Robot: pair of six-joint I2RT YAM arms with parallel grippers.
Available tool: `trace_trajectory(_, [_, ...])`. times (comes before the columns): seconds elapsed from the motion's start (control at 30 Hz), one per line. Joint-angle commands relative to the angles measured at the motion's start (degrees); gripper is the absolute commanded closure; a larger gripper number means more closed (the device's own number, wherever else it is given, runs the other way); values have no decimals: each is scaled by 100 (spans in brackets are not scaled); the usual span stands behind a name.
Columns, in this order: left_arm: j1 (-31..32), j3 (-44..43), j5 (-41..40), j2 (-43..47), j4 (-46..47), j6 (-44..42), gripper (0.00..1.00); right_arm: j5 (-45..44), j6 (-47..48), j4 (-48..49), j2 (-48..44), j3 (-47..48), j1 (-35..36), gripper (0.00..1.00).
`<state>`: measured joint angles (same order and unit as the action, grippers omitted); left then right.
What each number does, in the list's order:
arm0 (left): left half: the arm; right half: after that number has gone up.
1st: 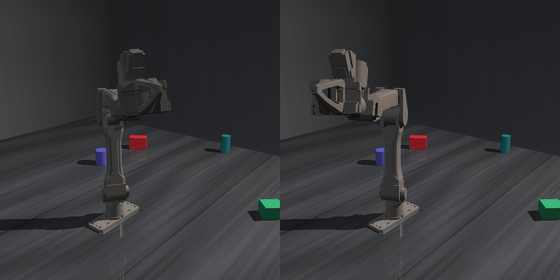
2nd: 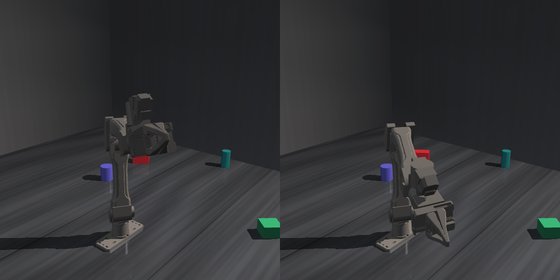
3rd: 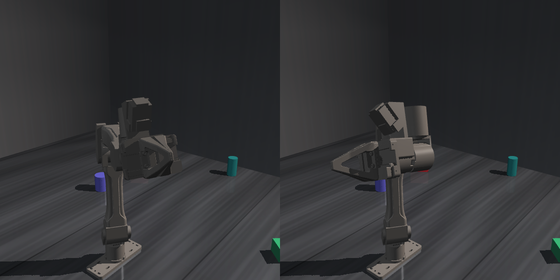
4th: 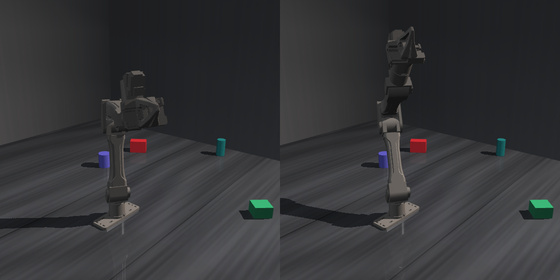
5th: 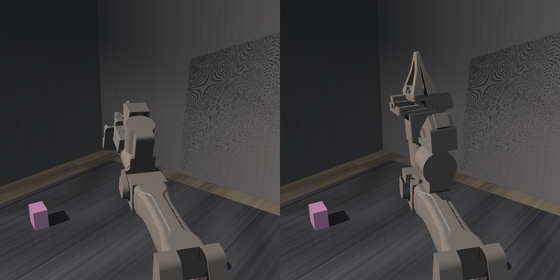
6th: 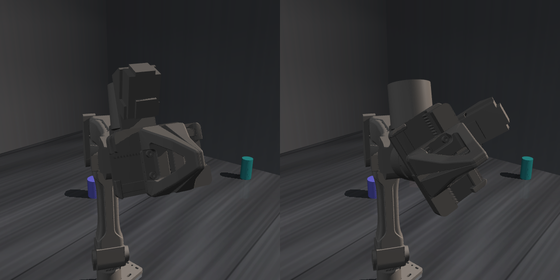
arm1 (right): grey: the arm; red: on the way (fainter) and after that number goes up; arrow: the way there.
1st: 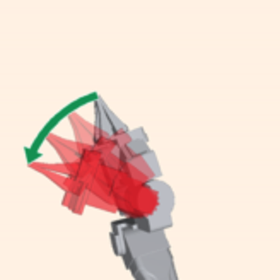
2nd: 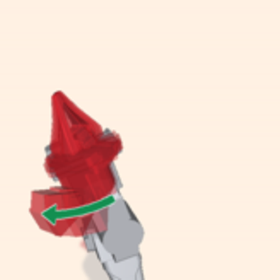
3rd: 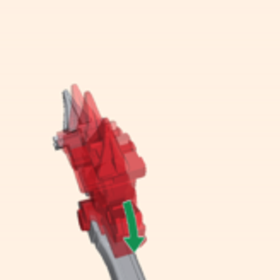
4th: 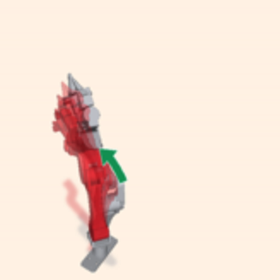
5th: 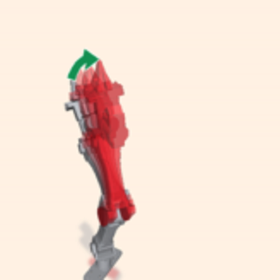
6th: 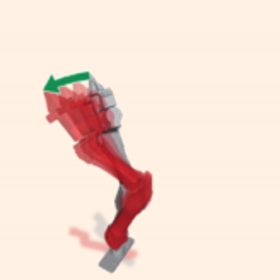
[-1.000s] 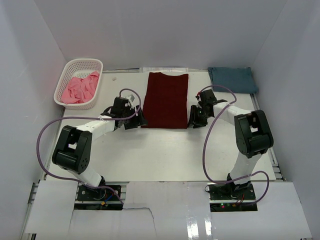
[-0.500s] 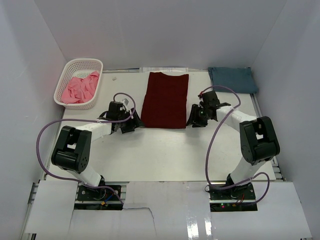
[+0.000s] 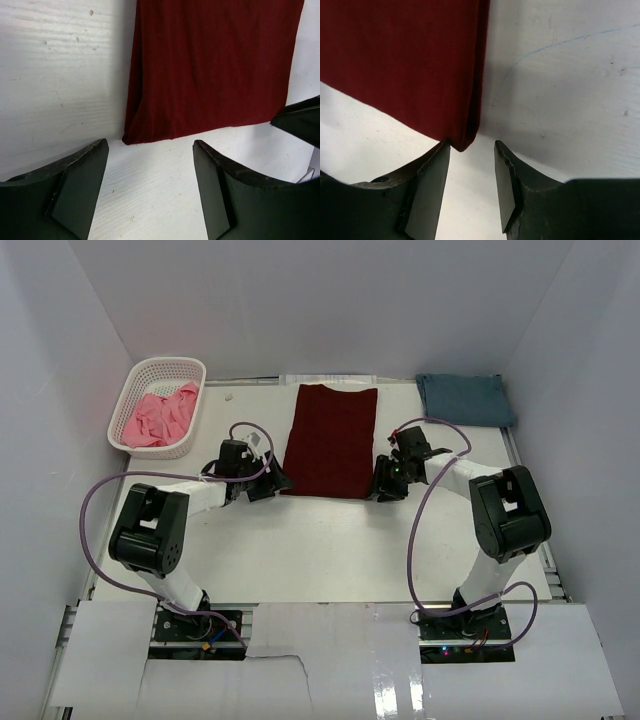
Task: Fold and stack the t-shirts
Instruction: Grab one side of the 2/3 rectangular tshirt with both arms
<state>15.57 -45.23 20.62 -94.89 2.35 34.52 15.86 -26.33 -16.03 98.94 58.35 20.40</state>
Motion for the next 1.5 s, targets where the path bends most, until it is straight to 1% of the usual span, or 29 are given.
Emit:
trace_trajectory(0.0, [-19,-126,-14,-152,20,-42,20,163,-30,206,213,221,95,53])
trace_trajectory(0.17, [-28,-161,12,-293,64,-60,20,58,-48,206,451,388,210,53])
trace_trajectory(0.37, [-19,-82,21,-355,134,-60,23,-47,-66,250,592,458,271,54])
trace_trajectory(0.4, [-19,-65,30,-346,134,-60,24,-56,-66,258,618,467,271,59])
trace_trajectory(0.47, [-19,-47,30,-355,134,-86,27,-100,-66,258,662,485,280,66])
trace_trajectory(0.5, [-19,-38,12,-355,117,-95,28,-118,-66,258,662,485,280,74])
trace_trajectory(0.57, [-19,-30,-6,-363,90,-112,29,-196,-48,267,645,493,289,77])
trace_trajectory(0.7, [-19,14,-41,-372,90,-112,35,-311,13,162,627,520,289,78])
trace_trajectory(0.87, [-19,41,3,-495,134,-104,37,-320,22,162,609,511,289,79])
trace_trajectory(0.97, [-28,15,144,-592,222,-77,42,-329,40,153,636,537,289,79])
trace_trajectory(1.1, [-19,41,214,-697,275,-77,49,-390,75,136,636,572,289,83])
trace_trajectory(1.13, [-19,41,223,-706,284,-86,54,-382,84,135,644,581,289,84])
trace_trajectory(1.17, [-19,32,266,-732,292,-95,57,-382,101,127,653,599,289,90])
trace_trajectory(1.2, [-19,32,293,-785,318,-95,60,-390,110,127,671,642,289,92])
trace_trajectory(1.23, [-19,23,311,-811,327,-104,64,-399,119,109,706,660,297,92])
trace_trajectory(1.27, [-19,15,363,-846,354,-104,73,-390,136,92,723,687,289,92])
trace_trajectory(1.3, [-19,-3,390,-873,363,-112,76,-390,180,83,732,713,289,92])
trace_trajectory(1.33, [-19,-12,416,-925,363,-130,85,-399,198,57,767,757,297,92])
trace_trajectory(1.4, [-19,-56,513,-970,345,-156,97,-408,242,30,768,766,289,92])
trace_trajectory(1.43, [-19,-56,522,-978,345,-174,100,-399,268,30,768,775,289,92])
trace_trajectory(1.47, [-11,-56,530,-970,319,-209,100,-390,286,-31,768,783,289,92])
